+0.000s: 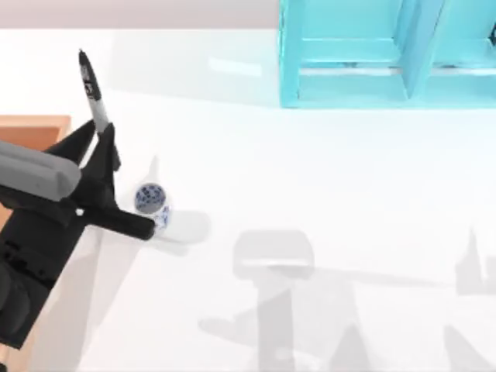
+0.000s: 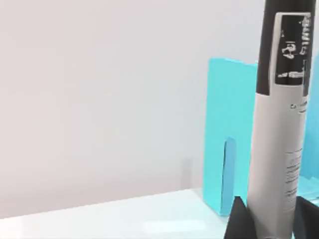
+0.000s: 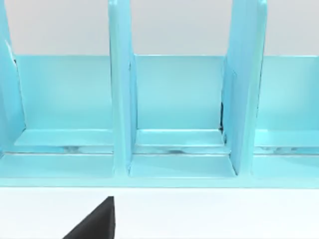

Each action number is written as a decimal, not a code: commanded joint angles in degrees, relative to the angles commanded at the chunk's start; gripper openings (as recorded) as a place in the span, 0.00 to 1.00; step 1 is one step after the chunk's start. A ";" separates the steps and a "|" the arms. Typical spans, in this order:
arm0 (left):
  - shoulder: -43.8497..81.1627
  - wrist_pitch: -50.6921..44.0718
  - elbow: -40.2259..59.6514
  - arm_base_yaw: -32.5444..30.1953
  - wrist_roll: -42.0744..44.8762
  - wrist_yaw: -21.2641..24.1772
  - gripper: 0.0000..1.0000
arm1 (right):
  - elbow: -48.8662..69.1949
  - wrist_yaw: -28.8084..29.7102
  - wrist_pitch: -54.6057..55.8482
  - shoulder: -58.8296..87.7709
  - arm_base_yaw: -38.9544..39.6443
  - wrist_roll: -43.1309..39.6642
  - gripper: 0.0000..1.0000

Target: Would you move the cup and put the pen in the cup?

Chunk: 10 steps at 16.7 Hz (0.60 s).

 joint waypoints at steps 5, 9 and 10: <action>0.18 0.08 0.01 -0.18 0.07 -0.04 0.00 | 0.00 0.00 0.00 0.00 0.00 0.00 1.00; 4.45 3.49 1.74 -0.02 -0.09 0.51 0.00 | 0.00 0.00 0.00 0.00 0.00 0.00 1.00; 6.65 5.08 2.37 0.13 -0.10 0.78 0.00 | 0.00 0.00 0.00 0.00 0.00 0.00 1.00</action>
